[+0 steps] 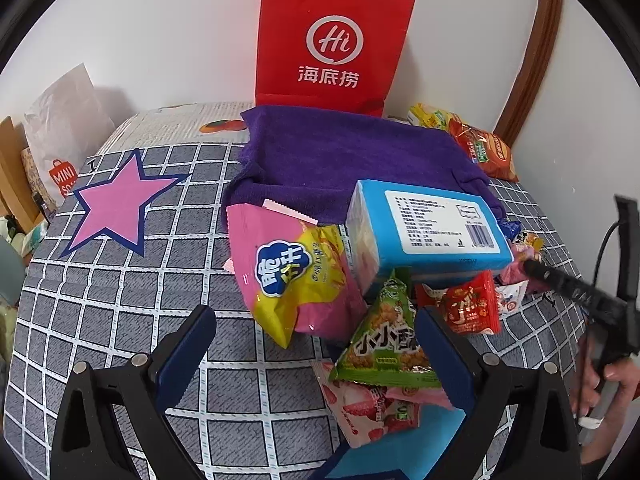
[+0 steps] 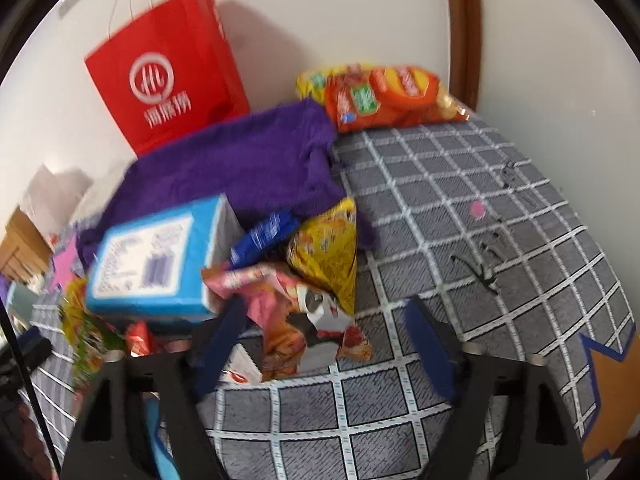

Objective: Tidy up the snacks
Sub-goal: 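Reach the right tool to the panda-print packet while the left tool reaches the pink-yellow bag, then close the right tool on the panda packet while the left tool grasps the pink-yellow bag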

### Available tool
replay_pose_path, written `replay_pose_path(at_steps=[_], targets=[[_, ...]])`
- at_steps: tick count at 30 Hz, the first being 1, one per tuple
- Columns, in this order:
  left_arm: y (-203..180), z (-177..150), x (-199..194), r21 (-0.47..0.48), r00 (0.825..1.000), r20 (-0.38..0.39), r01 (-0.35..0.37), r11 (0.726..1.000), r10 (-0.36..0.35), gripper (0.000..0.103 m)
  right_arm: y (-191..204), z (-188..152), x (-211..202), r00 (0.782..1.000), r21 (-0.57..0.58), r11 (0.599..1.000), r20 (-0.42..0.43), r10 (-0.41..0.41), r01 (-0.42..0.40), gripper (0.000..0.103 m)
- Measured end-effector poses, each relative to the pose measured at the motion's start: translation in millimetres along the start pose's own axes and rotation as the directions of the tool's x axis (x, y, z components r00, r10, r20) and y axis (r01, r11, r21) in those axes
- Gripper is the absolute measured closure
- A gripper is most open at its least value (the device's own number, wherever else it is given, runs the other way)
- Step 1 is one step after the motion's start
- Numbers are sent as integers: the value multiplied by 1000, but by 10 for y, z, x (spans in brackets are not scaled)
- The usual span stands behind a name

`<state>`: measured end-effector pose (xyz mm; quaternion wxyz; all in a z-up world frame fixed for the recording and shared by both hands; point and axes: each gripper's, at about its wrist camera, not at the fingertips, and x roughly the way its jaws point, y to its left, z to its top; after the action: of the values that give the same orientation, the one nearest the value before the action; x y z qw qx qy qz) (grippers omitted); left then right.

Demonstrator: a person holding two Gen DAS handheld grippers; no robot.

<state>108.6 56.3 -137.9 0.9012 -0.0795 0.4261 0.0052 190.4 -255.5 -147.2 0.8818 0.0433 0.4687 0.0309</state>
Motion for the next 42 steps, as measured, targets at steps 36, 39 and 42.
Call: replay_pose_path(at_steps=[36, 39, 42], targets=[[161, 229, 431, -4, 998, -45, -45, 999, 45, 4, -4, -619, -257, 998, -49, 999, 56, 17, -15, 47], [118, 240, 538, 6, 997, -66, -49, 999, 50, 13, -20, -630, -281, 998, -51, 998, 56, 24, -21, 58], [108, 248, 619, -2, 994, -90, -55, 998, 55, 29, -63, -601, -318, 997, -23, 998, 49, 64, -62, 69]])
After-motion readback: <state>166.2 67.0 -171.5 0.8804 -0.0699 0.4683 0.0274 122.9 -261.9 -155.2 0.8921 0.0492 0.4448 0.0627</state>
